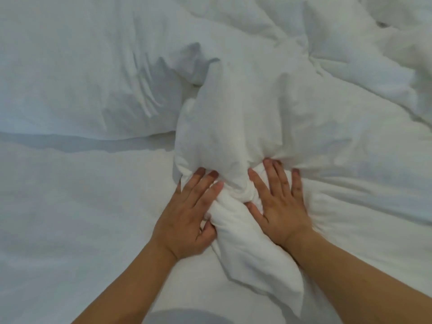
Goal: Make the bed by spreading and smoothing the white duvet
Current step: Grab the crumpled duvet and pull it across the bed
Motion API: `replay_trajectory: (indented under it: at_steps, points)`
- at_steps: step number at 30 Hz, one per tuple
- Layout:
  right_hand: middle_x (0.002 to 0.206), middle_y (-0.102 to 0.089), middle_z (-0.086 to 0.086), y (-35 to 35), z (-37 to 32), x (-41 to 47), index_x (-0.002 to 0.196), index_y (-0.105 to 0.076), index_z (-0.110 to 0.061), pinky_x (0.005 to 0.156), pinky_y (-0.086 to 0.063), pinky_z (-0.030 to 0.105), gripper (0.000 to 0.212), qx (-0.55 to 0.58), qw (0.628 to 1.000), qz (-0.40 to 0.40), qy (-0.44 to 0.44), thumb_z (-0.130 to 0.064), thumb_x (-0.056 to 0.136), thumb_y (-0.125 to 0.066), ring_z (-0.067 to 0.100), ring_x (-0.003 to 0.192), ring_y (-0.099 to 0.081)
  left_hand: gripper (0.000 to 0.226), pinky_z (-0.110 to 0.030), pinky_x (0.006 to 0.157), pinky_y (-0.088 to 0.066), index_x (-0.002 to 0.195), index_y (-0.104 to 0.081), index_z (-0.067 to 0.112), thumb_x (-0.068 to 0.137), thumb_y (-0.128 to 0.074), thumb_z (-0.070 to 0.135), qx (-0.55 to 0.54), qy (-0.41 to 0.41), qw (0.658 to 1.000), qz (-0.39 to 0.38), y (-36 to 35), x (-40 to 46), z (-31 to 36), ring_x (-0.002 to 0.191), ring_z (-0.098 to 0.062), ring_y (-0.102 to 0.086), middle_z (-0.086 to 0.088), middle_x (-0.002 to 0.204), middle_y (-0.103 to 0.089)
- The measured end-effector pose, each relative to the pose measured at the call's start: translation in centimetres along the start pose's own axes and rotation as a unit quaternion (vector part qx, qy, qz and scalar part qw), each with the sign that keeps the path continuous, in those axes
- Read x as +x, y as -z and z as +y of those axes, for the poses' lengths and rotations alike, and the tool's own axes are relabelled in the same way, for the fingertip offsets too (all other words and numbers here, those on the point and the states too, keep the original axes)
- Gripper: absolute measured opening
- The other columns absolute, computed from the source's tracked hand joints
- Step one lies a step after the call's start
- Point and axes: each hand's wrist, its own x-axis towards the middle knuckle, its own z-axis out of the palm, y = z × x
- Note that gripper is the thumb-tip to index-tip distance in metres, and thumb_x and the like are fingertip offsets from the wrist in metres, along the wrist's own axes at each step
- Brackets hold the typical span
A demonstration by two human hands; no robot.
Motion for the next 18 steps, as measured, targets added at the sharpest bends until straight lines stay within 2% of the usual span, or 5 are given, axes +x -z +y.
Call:
replay_trajectory:
  at_steps: [3, 7, 13, 16, 18]
  points:
    - [0.162, -0.014, 0.013, -1.0, 0.5, 0.9, 0.154, -0.014, -0.028, 0.117, -0.004, 0.059, 0.068, -0.012, 1.0, 0.019, 0.015, -0.059, 0.093, -0.022, 0.028, 0.15, -0.012, 0.073, -0.061, 0.109, -0.028, 0.147, -0.036, 0.013, 0.078, -0.052, 0.029, 0.025, -0.007, 1.0, -0.006, -1.6, 0.5, -1.2, 0.147, -0.03, -0.021, -0.01, 0.156, -0.031]
    - [0.16, -0.021, 0.015, -2.2, 1.2, 2.1, 0.15, -0.023, -0.024, 0.118, -0.004, 0.057, 0.067, -0.001, 0.996, 0.076, 0.035, -0.055, 0.09, -0.031, 0.029, 0.148, -0.017, 0.071, -0.061, 0.111, -0.024, 0.147, -0.035, 0.017, 0.079, -0.045, 0.033, 0.061, -0.02, 0.998, -0.005, -3.4, 1.0, -2.5, 0.147, -0.028, -0.022, -0.01, 0.157, -0.03]
    - [0.158, -0.026, 0.015, -2.3, 1.6, 2.7, 0.148, -0.025, -0.023, 0.118, -0.005, 0.057, 0.064, -0.004, 0.991, 0.121, 0.058, -0.055, 0.093, -0.026, 0.03, 0.147, -0.021, 0.069, -0.059, 0.114, -0.019, 0.149, -0.035, 0.018, 0.082, -0.042, 0.035, 0.084, -0.025, 0.996, 0.02, -3.5, 0.9, -2.2, 0.148, -0.026, -0.02, -0.009, 0.157, -0.029]
    - [0.158, -0.026, 0.012, -2.3, 1.5, 2.8, 0.147, -0.026, -0.026, 0.119, -0.004, 0.054, 0.062, -0.023, 0.993, 0.108, 0.045, -0.057, 0.094, -0.02, 0.027, 0.147, -0.021, 0.067, -0.057, 0.117, -0.015, 0.147, -0.042, 0.016, 0.083, -0.041, 0.036, 0.119, -0.013, 0.992, 0.026, -3.6, 0.7, -2.0, 0.145, -0.026, -0.027, -0.008, 0.152, -0.038]
    - [0.16, -0.023, 0.006, -1.4, 1.2, 2.6, 0.147, -0.028, -0.032, 0.119, 0.002, 0.047, 0.065, -0.018, 0.995, 0.095, 0.029, -0.061, 0.09, -0.017, 0.021, 0.148, -0.017, 0.06, -0.054, 0.117, -0.016, 0.139, -0.051, 0.013, 0.084, -0.041, 0.036, 0.154, -0.003, 0.988, 0.033, -3.6, 0.5, -1.7, 0.134, -0.028, -0.042, -0.008, 0.137, -0.052]
